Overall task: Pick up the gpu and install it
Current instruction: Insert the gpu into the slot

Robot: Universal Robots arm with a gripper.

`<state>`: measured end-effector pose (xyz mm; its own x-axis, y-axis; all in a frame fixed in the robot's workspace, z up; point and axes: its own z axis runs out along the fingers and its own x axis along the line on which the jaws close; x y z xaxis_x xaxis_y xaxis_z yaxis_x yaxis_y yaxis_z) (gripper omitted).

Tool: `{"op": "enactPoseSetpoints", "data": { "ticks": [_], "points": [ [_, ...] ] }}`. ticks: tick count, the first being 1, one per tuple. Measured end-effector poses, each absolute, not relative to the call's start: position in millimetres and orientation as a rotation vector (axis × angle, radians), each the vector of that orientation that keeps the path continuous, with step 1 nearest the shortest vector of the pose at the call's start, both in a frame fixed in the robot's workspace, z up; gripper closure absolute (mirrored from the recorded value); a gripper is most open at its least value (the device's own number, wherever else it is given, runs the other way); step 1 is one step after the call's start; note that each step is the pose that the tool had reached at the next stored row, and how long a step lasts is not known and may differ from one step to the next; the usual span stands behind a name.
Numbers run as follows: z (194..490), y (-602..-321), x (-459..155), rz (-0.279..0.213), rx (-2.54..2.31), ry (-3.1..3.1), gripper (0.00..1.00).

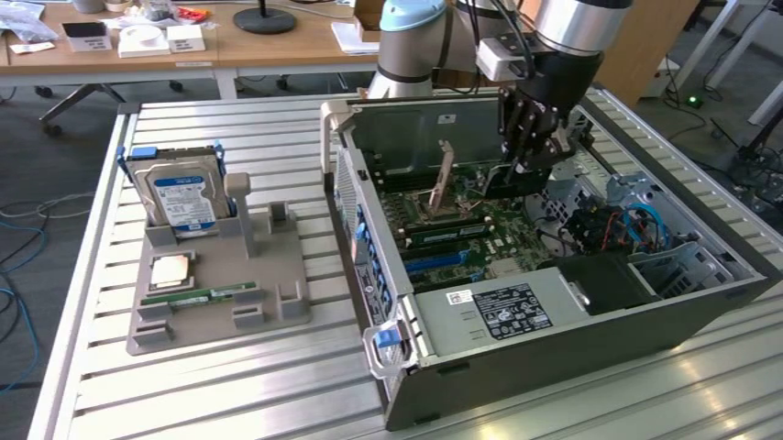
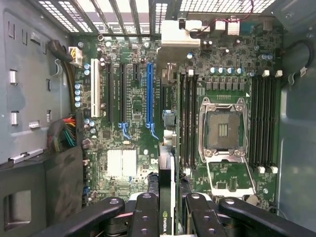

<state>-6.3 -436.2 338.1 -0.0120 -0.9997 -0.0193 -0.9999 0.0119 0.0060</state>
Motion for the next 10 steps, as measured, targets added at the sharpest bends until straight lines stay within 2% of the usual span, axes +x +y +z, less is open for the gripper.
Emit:
{"op": "enactPoseSetpoints", "data": {
  "ticks": [10],
  "points": [
    [334.4,-436.2,-7.1,0.028,-2.202,2.228,0.74]
  ]
}}
